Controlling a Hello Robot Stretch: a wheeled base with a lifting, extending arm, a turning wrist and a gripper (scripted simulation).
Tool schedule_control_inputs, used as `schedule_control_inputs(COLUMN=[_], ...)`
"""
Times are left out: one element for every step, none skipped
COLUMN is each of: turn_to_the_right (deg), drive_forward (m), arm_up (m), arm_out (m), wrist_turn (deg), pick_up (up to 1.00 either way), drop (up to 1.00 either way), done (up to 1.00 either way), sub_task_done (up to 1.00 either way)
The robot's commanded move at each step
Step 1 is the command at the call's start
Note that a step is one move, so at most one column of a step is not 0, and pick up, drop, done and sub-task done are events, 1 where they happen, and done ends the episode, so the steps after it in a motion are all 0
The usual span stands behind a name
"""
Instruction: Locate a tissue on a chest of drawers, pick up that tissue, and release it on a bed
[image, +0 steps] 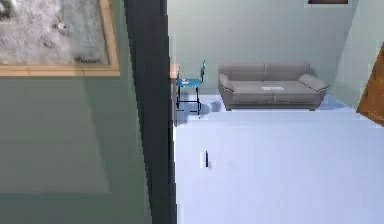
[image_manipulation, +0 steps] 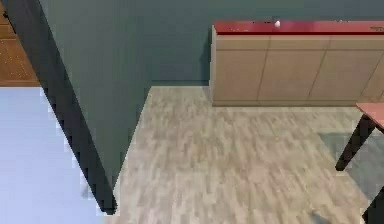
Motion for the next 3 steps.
schedule_control_inputs(turn_to_the_right=[24.0, 0.0, -45.0], drive_forward=[0.00, 1.00, 0.00], arm_up=[0.00, 0.00, 0.00], arm_out=[0.00, 0.00, 0.00], wrist_turn=[0.0, 0.0, 0.0], pick_up=[0.00, 0.00, 0.00], drop=[0.00, 0.00, 0.00], done=[0.00, 0.00, 0.00], sub_task_done=[0.00, 0.00, 0.00])
